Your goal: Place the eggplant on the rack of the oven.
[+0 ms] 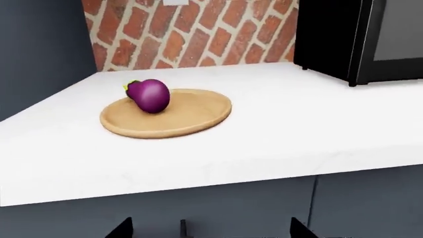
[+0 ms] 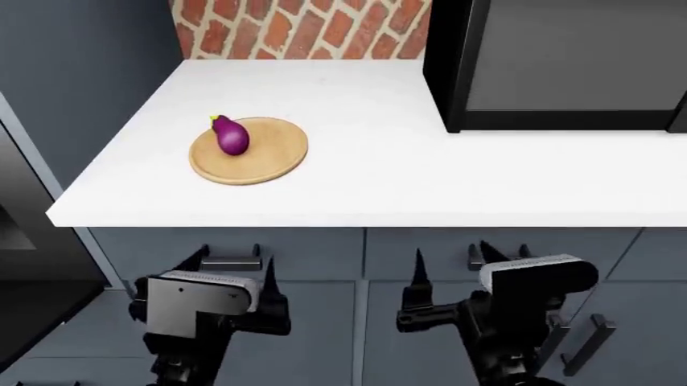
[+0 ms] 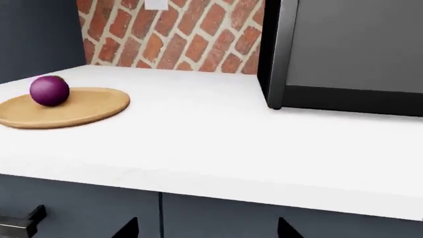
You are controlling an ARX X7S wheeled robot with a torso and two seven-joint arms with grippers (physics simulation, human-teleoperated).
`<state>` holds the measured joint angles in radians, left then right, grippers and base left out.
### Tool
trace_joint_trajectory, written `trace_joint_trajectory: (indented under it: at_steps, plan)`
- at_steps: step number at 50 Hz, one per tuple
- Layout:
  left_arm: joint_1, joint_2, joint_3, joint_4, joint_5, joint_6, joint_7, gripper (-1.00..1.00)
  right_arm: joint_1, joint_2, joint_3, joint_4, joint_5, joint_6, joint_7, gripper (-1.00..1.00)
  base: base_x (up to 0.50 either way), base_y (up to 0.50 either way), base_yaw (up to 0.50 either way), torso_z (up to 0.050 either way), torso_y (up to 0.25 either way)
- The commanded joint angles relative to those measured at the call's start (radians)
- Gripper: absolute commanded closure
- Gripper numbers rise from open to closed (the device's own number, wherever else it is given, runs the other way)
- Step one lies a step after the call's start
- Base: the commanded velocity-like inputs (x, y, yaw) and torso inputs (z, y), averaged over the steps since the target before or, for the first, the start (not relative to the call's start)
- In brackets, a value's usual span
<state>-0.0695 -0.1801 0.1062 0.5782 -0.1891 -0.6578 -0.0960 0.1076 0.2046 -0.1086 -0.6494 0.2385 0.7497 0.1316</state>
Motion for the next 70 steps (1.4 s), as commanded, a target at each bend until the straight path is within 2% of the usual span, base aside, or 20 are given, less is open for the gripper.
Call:
trace_joint_trajectory:
  at_steps: [1,2,3,5,6,9,10,11,12,13,20,24,31,42,49,70]
  plan:
    - [-0.178,-0.001,-0.132,0.364,-0.244,-0.629,0.048,-1.00,0.228,-0.008,0.121,-0.386,0.207,0.657,-0.022,-1.00,0.00,0.00,0.00,0.016,0.000]
    - [-0.242,0.006,-0.173,0.386,-0.275,-0.707,0.057,-1.00,0.295,-0.010,0.177,-0.397,0.314,0.739,0.015,-1.00,0.00,0.00,0.00,0.000,0.000]
    - [-0.294,0.016,-0.206,0.410,-0.301,-0.778,0.062,-1.00,0.338,-0.066,0.323,-0.397,0.464,0.820,0.043,-1.00,0.00,0.00,0.00,0.000,0.000]
    - [-0.383,0.047,-0.288,0.414,-0.384,-0.911,0.064,-1.00,0.417,0.045,0.397,-0.313,0.764,0.820,0.343,-1.00,0.00,0.00,0.00,0.000,0.000]
    - [-0.408,0.030,-0.311,0.385,-0.472,-0.912,-0.002,-1.00,0.464,0.078,0.431,-0.243,0.914,0.818,0.493,-1.00,0.00,0.00,0.00,0.000,0.000]
    - [-0.538,-0.076,-0.372,0.254,-0.922,-0.912,-0.350,-1.00,0.622,0.255,0.273,-0.147,1.364,0.728,0.943,-1.00,0.00,0.00,0.00,0.000,0.000]
    - [-0.568,-0.095,-0.381,0.217,-1.061,-0.910,-0.442,-1.00,0.650,0.285,0.231,-0.131,1.514,0.701,1.031,-1.00,0.00,0.00,0.00,0.000,0.000]
    - [-0.601,-0.113,-0.379,0.199,-1.137,-0.908,-0.503,-1.00,0.680,0.310,0.202,-0.120,1.664,0.676,1.069,-1.00,0.00,0.00,0.00,0.000,0.000]
    - [-0.630,-0.126,-0.383,0.158,-1.248,-0.906,-0.578,-1.00,0.712,0.332,0.165,-0.107,1.707,0.657,1.100,-1.00,0.00,0.00,0.00,0.000,0.000]
    - [-0.658,-0.142,-0.379,0.166,-1.254,-0.893,-0.586,-1.00,0.733,0.343,0.139,-0.096,1.732,0.640,1.124,-1.00,0.00,0.00,0.00,0.000,0.000]
    - [-0.720,-0.188,-0.331,0.044,-1.415,-0.867,-0.723,-1.00,0.855,0.382,0.025,-0.029,1.771,0.641,1.164,-1.00,0.00,0.00,0.00,0.000,0.000]
    - [-0.752,-0.219,-0.310,0.028,-1.392,-0.859,-0.692,-1.00,0.913,0.402,-0.006,0.009,1.777,0.652,1.159,-1.00,0.00,0.00,0.00,0.000,0.000]
    - [-0.730,-0.253,-0.271,0.041,-1.321,-0.845,-0.614,-1.00,0.934,0.434,0.011,0.053,1.789,0.637,1.129,-1.00,0.00,0.00,0.00,0.000,0.000]
    - [-0.722,-0.257,-0.252,-0.019,-1.377,-0.814,-0.703,-1.00,0.931,0.446,0.007,0.068,1.798,0.602,1.127,-1.00,0.01,0.00,0.00,0.000,0.000]
    - [-0.729,-0.243,-0.243,-0.102,-1.408,-0.779,-0.799,-1.00,0.907,0.463,0.019,0.063,1.794,0.596,1.114,-1.00,0.36,0.00,0.00,0.000,0.000]
    - [-0.713,-0.271,-0.228,-0.130,-1.423,-0.738,-0.843,-1.00,0.920,0.497,-0.011,0.048,1.825,0.557,1.134,-1.00,0.39,0.00,0.00,0.000,0.000]
